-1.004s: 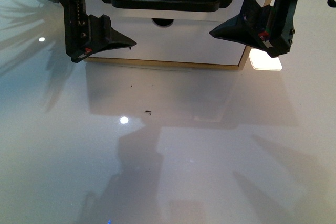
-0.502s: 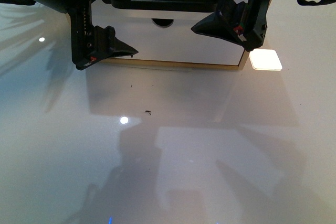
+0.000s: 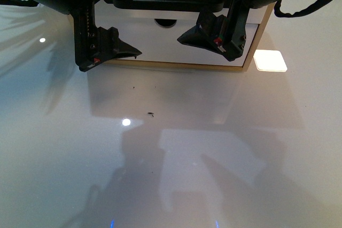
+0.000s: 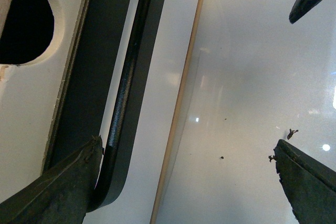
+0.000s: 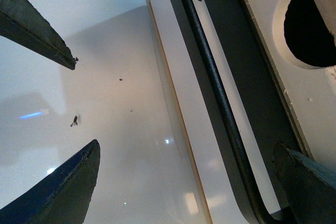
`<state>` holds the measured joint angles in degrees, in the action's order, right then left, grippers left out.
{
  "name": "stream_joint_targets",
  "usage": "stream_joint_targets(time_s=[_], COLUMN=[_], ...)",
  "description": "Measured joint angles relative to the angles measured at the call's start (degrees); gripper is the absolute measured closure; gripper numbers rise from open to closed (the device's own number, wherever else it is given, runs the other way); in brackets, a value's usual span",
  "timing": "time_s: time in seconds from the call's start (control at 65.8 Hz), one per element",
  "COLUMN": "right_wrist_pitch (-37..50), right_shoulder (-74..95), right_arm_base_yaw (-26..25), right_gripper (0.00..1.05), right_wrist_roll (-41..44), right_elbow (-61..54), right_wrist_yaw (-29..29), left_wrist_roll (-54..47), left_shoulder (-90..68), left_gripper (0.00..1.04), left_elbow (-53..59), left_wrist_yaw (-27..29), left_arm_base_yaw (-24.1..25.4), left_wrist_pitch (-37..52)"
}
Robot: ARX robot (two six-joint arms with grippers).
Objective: Pull drawer
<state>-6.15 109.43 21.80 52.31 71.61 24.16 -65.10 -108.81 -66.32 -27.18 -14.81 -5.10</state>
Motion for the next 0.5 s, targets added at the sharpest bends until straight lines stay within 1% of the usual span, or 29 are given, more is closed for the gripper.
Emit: stream_joint_targets(time_s=[0.274,0.502], right_wrist_pitch=[1.14,-1.57], right_shoulder=[2.05,2.29], right_arm_base_yaw=[-0.13,-0.35], right_gripper=[0.09,0.09], right_wrist_roll=[0.28,1.33], right_elbow=[0.31,0.87], right_wrist_yaw=[-0.74,0.39], left_wrist_roll=[0.22,-0.22], left_shoulder=[-0.04,-0.04], left_gripper=[0.07,0.07], left_elbow=[0.0,0.02], left_wrist_yaw=[0.0,-0.09], left_arm_base_yaw=[0.26,0.28], left_wrist_pitch=[0.39,-0.81])
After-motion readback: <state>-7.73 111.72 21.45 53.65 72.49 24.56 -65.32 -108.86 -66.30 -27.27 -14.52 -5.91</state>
